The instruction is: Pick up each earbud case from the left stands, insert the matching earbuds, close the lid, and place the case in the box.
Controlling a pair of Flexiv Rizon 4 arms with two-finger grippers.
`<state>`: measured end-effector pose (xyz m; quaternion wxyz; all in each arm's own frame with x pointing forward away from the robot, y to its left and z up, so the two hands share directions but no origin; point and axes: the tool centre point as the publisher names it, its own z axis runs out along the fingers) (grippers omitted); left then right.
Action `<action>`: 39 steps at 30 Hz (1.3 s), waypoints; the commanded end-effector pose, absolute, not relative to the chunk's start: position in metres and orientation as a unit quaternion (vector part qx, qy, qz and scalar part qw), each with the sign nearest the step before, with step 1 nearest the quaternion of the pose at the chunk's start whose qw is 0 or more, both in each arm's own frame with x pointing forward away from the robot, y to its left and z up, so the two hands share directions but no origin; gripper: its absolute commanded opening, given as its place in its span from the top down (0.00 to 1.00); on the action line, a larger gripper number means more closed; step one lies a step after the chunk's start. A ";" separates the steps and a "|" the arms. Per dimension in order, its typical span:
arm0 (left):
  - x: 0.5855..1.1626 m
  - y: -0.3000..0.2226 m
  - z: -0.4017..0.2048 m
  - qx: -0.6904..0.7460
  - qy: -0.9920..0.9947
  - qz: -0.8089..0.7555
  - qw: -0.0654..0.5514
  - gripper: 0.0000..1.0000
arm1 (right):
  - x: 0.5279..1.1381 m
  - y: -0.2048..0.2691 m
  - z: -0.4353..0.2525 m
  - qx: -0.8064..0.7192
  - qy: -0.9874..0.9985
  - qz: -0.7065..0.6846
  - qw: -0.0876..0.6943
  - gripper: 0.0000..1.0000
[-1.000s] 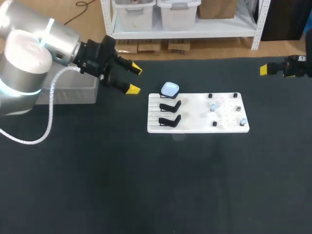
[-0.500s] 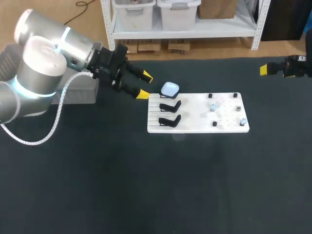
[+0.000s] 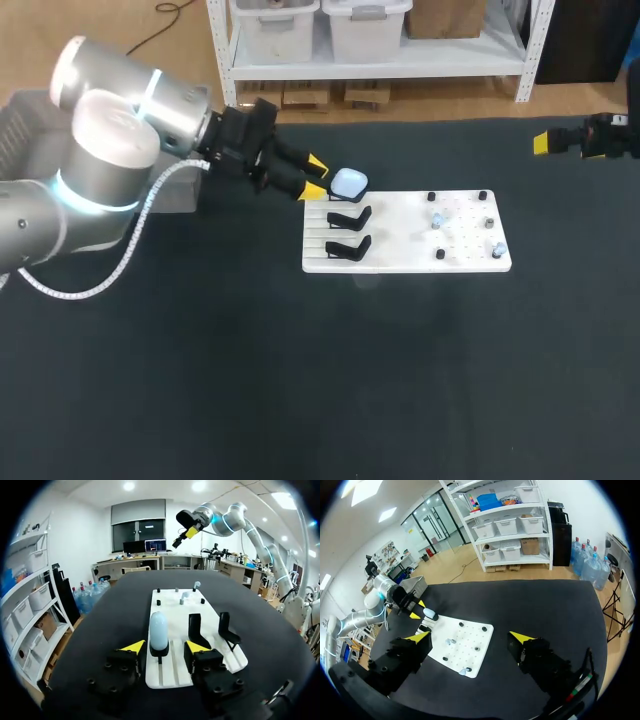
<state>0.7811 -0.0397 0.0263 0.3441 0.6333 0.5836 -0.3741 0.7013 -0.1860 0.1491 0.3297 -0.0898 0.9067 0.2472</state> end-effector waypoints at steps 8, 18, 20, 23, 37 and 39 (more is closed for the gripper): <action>0.785 -0.053 0.022 0.637 0.577 -0.371 0.353 0.53 | 0.701 -0.186 0.150 -0.090 0.907 0.246 0.330 0.00; 0.791 -0.061 0.018 0.639 0.573 -0.367 0.359 0.56 | 0.701 -0.186 0.150 -0.090 0.907 0.246 0.330 0.00; 0.791 -0.062 0.017 0.640 0.572 -0.365 0.360 0.56 | 0.701 -0.186 0.150 -0.090 0.907 0.246 0.330 0.00; 0.791 -0.064 0.016 0.641 0.571 -0.364 0.362 0.56 | 0.701 -0.186 0.150 -0.090 0.907 0.246 0.330 0.00; 0.793 -0.068 0.012 0.641 0.571 -0.357 0.368 0.60 | 0.701 -0.186 0.150 -0.090 0.907 0.246 0.330 0.00; 0.792 -0.069 0.013 0.641 0.570 -0.357 0.369 0.60 | 0.701 -0.186 0.150 -0.090 0.907 0.246 0.330 0.00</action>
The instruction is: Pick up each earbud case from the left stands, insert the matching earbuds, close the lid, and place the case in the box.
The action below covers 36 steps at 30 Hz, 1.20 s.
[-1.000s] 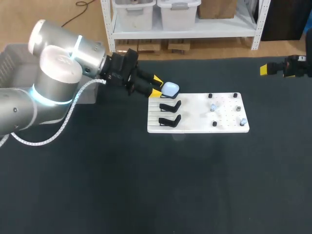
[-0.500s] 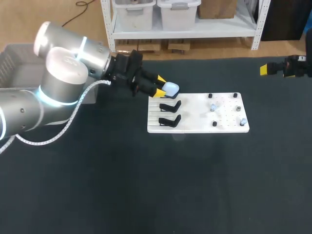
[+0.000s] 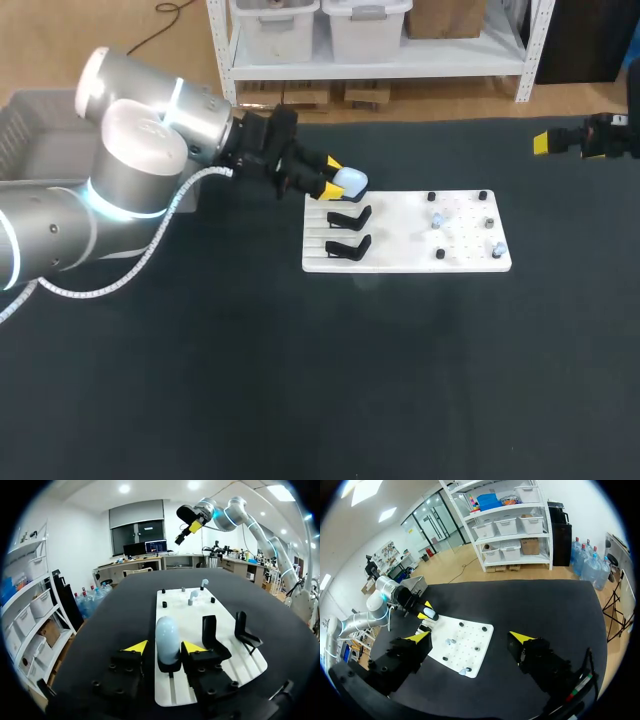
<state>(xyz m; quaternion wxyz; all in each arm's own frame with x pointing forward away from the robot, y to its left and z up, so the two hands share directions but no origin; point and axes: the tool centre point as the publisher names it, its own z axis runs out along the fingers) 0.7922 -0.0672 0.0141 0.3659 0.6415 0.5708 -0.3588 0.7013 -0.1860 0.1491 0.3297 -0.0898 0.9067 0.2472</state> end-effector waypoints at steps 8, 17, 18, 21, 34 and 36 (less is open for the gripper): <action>0.791 -0.071 0.013 0.641 0.569 -0.359 0.370 0.61 | 0.701 -0.186 0.150 -0.090 0.907 0.246 0.330 0.00; 0.788 -0.073 0.012 0.639 0.570 -0.360 0.371 0.63 | 0.701 -0.186 0.150 -0.090 0.907 0.246 0.330 0.00; 0.787 -0.073 0.012 0.639 0.570 -0.360 0.371 0.64 | 0.701 -0.186 0.150 -0.090 0.907 0.246 0.330 0.00; 0.786 -0.074 0.012 0.640 0.569 -0.361 0.370 0.71 | 0.701 -0.186 0.150 -0.090 0.907 0.246 0.330 0.00; 0.779 -0.072 0.012 0.641 0.568 -0.358 0.371 1.00 | 0.701 -0.186 0.150 -0.090 0.907 0.246 0.330 0.00; 0.778 -0.070 0.014 0.639 0.569 -0.357 0.374 1.00 | 0.701 -0.186 0.150 -0.090 0.907 0.246 0.330 0.00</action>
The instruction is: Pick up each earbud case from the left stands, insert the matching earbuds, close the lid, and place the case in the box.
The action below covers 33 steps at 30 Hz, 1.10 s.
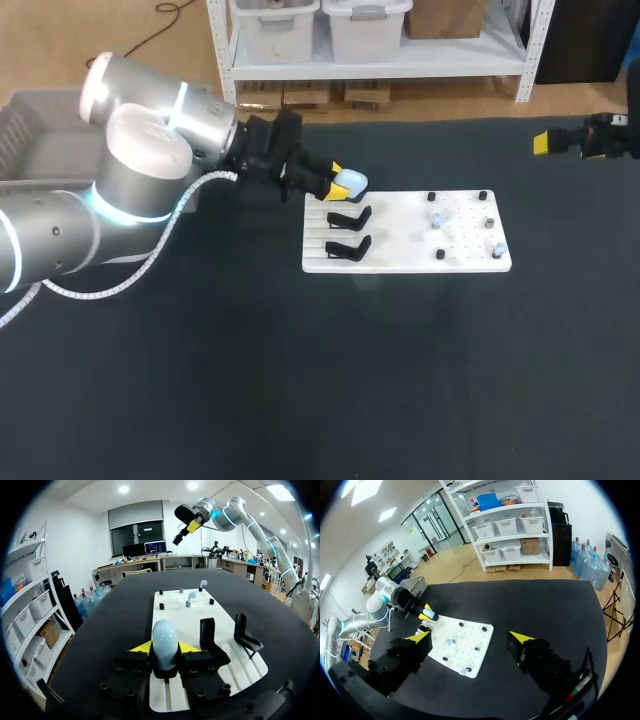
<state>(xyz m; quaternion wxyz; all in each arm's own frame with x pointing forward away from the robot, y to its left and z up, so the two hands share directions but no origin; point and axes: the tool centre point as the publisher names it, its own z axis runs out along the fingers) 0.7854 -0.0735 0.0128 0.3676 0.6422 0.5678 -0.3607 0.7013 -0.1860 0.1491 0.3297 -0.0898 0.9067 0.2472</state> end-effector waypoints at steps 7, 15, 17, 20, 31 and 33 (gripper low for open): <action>0.775 -0.060 0.038 0.622 0.564 -0.362 0.406 1.00 | 0.701 -0.186 0.150 -0.090 0.907 0.246 0.330 0.00; 0.766 -0.052 0.083 0.583 0.574 -0.373 0.438 1.00 | 0.701 -0.186 0.150 -0.090 0.907 0.246 0.330 0.00; 0.762 -0.050 0.095 0.564 0.583 -0.383 0.442 1.00 | 0.701 -0.186 0.150 -0.090 0.907 0.246 0.330 0.00; 0.750 -0.046 0.109 0.545 0.584 -0.400 0.448 1.00 | 0.701 -0.186 0.150 -0.090 0.907 0.246 0.330 0.00; 0.718 -0.045 0.143 0.507 0.566 -0.477 0.441 1.00 | 0.701 -0.186 0.150 -0.090 0.907 0.246 0.330 0.00; 0.715 -0.044 0.146 0.509 0.562 -0.473 0.448 1.00 | 0.701 -0.186 0.150 -0.090 0.907 0.246 0.330 0.00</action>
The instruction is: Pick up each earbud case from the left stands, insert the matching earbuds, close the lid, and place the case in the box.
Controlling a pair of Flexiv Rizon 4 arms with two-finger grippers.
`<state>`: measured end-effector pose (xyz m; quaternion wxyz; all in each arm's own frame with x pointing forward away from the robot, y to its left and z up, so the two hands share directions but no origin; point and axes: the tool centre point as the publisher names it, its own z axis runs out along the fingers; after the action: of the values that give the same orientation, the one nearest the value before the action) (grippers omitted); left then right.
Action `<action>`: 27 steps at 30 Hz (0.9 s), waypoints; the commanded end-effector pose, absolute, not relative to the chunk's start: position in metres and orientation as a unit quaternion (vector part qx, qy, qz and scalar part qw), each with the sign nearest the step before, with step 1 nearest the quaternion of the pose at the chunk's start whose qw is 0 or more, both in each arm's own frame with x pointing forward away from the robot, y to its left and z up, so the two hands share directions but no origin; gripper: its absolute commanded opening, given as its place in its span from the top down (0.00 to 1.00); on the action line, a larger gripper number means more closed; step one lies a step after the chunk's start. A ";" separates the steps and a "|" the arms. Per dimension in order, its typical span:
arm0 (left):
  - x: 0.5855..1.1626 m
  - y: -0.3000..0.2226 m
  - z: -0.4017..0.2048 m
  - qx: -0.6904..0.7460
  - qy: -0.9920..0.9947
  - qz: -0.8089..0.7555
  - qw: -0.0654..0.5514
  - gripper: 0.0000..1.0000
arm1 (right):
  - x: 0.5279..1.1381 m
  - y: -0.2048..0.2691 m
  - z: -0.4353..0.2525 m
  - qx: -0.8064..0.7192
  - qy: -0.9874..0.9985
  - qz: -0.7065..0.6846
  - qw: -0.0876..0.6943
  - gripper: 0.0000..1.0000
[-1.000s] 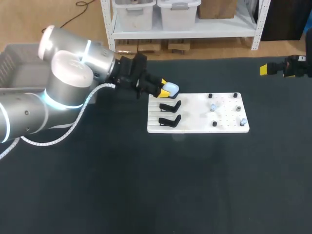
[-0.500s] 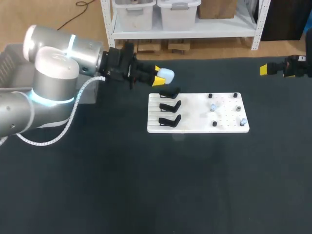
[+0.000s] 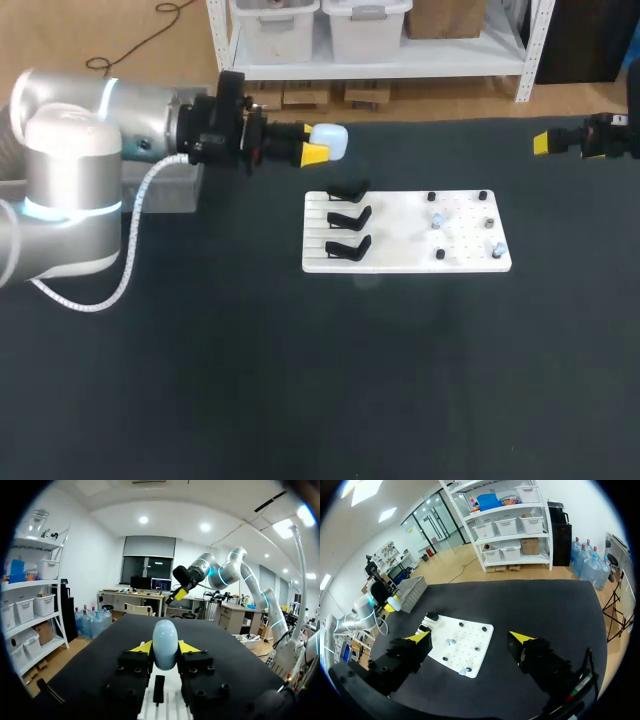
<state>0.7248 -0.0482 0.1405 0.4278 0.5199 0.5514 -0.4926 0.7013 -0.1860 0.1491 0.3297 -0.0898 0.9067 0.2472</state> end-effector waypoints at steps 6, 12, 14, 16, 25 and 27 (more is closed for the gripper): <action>0.715 -0.044 0.146 0.509 0.562 -0.473 0.448 1.00 | 0.701 -0.186 0.150 -0.090 0.907 0.246 0.330 0.00; 0.715 -0.044 0.146 0.509 0.562 -0.473 0.448 1.00 | 0.701 -0.186 0.150 -0.090 0.907 0.246 0.330 0.00; 0.715 -0.044 0.146 0.509 0.562 -0.473 0.448 1.00 | 0.701 -0.186 0.150 -0.090 0.907 0.246 0.330 0.00; 0.715 -0.044 0.146 0.509 0.562 -0.473 0.448 1.00 | 0.701 -0.186 0.150 -0.090 0.907 0.246 0.330 0.00; 0.686 -0.041 0.146 0.498 0.548 -0.494 0.456 1.00 | 0.693 -0.169 0.164 -0.115 0.896 0.259 0.341 0.00; 0.684 -0.043 0.148 0.498 0.542 -0.499 0.457 1.00 | 0.687 -0.162 0.167 -0.126 0.894 0.261 0.341 0.00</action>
<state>0.6882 -0.0428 0.1473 0.4514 0.5019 0.5416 -0.5010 0.6949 -0.1633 0.1640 0.3408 -0.1205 0.8969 0.2549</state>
